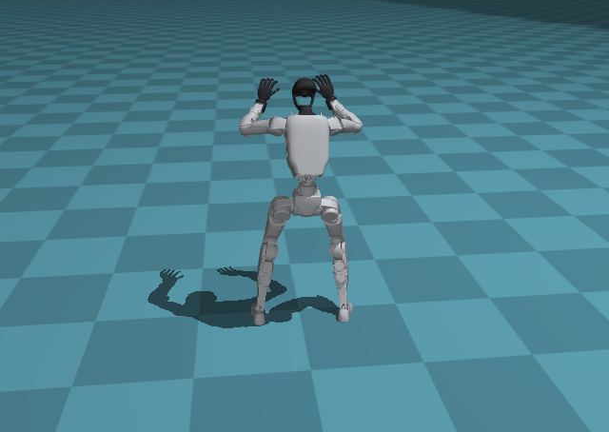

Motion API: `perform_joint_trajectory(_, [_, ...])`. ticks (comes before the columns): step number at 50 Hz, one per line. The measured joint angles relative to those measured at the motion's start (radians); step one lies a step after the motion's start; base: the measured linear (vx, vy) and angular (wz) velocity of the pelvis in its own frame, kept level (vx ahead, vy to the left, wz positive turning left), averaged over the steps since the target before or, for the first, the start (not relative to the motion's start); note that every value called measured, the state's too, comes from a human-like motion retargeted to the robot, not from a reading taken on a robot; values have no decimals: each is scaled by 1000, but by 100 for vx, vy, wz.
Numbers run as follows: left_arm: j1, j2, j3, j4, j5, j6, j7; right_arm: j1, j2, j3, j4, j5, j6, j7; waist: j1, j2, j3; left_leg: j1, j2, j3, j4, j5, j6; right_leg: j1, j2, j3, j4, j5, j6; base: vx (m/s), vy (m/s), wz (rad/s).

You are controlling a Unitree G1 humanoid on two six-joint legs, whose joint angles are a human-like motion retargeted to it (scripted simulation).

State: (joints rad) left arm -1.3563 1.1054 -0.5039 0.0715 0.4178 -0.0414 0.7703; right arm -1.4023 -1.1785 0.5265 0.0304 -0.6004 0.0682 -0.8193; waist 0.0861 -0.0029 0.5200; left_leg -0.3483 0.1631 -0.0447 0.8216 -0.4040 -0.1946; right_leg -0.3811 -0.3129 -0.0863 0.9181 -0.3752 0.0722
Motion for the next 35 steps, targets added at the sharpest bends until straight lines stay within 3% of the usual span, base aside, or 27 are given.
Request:
perform_joint_trajectory(4, [-451,-137,-406,416,-116,14,-14,-478,238,385,408,114,14,-22,-14,4,0,-40,3,-8,-1,20,-9,-34,3,-8,-3,12,-6,-13,-1,7])
perform_joint_trajectory(8, [-597,-332,-587,807,-268,12,-144,-632,468,576,816,252,-14,91,-16,-1,0,-66,13,-10,4,32,-23,-56,10,-14,-3,23,-7,-8,-1,-1])
perform_joint_trajectory(12, [-581,-528,-566,1055,-359,49,-256,-629,516,684,1012,307,-35,330,30,28,0,-93,11,-13,-42,59,-26,-81,15,-22,-46,50,-13,-5,0,6])
perform_joint_trajectory(14, [-512,-556,-545,1088,-385,23,-269,-562,551,673,1045,311,-46,359,29,15,0,-83,12,-10,-55,64,-27,-75,17,-23,-54,53,-15,0,0,0])
perform_joint_trajectory(17, [-355,-543,-485,1014,-355,3,-252,-440,508,661,953,346,-84,354,29,20,0,-93,15,-13,-58,69,-28,-79,20,-27,-62,61,-11,0,0,0])
perform_joint_trajectory(20, [-124,-496,-368,843,-246,-15,-233,-288,380,655,741,347,-163,330,32,43,0,-148,37,-21,11,48,-42,-119,27,-38,-16,58,-8,0,0,0])
perform_joint_trajectory(23, [186,-424,-236,694,-221,-93,-201,-40,377,564,627,256,-195,248,10,-6,0,-145,33,-15,6,46,-33,-126,26,-29,-11,51,-16,0,0,0])
perform_joint_trajectory(26, [513,-396,-60,572,-200,-101,-185,220,366,483,554,234,-169,179,-3,-57,0,-128,3,-12,-72,68,12,-128,19,-11,-61,54,-38,0,0,0])
perform_joint_trajectory(30, [1068,-421,304,323,-135,-286,-64,756,259,50,328,63,-244,134,-1,-25,0,-187,46,-24,63,6,-41,-159,36,-24,23,28,2,11,1,-12])
perform_joint_trajectory(35, [1557,-516,581,80,-90,-321,44,1361,287,-444,57,35,-274,32,3,-37,0,-211,42,-27,104,-27,-36,-183,28,-16,62,2,2,10,1,2])
